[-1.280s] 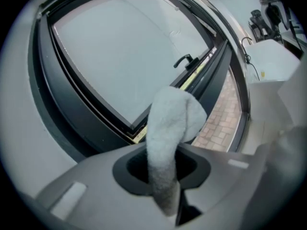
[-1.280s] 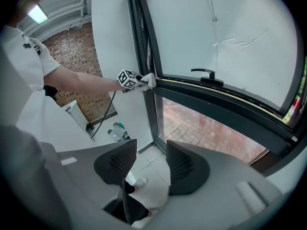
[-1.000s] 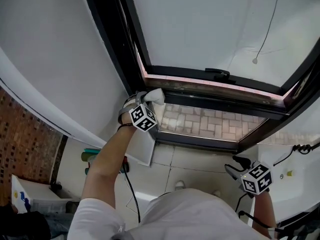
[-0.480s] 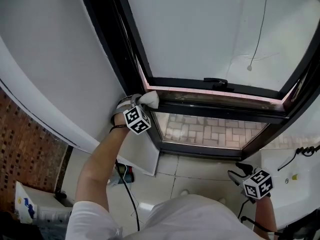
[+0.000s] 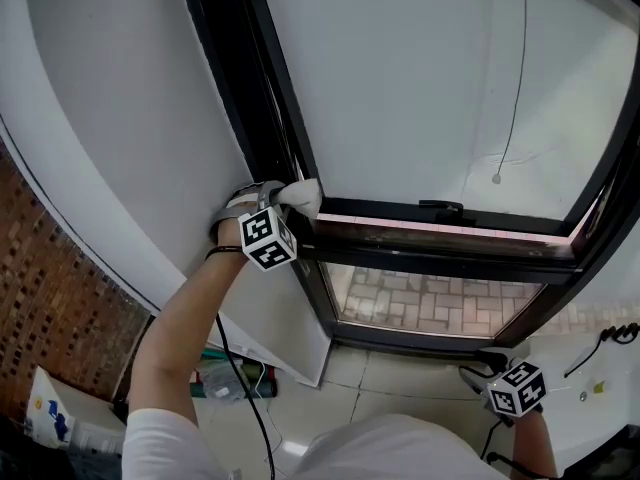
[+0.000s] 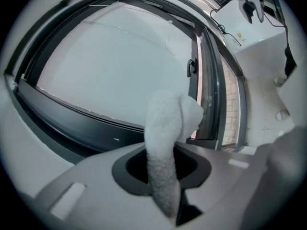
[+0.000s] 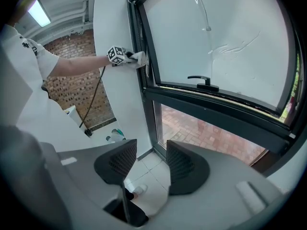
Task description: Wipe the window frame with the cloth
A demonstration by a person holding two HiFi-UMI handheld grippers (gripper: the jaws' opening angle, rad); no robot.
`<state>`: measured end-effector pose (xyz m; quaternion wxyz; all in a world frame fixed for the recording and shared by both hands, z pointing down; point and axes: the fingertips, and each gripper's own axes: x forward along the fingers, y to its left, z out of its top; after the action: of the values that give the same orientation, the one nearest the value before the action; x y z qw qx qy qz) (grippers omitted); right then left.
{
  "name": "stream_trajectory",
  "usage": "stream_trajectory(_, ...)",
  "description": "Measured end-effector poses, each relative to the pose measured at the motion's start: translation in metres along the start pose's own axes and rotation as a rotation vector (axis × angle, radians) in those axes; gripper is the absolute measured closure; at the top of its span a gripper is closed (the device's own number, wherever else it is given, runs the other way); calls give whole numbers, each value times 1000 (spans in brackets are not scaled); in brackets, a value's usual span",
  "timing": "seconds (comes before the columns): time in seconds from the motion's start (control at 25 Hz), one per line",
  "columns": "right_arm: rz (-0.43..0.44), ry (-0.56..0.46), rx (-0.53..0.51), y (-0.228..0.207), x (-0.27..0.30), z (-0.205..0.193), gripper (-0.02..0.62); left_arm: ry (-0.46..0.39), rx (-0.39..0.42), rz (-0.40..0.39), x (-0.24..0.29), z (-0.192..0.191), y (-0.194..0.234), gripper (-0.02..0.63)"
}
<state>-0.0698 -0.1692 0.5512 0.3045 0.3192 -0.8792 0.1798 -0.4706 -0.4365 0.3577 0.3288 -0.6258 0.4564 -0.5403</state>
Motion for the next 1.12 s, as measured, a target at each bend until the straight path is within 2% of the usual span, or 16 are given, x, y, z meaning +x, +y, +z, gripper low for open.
stream_trajectory(0.36,16,3,-31,-4,10,11,400,-8,86,71,-41,25,111,499)
stream_trajectory(0.76,-1,-8,-23,-13,11,17,400,5,175,249,-101,59,263,499)
stream_trajectory(1.12,-25,-21,-14,-21,8,24,400,19,175,428,-161,83,405,499)
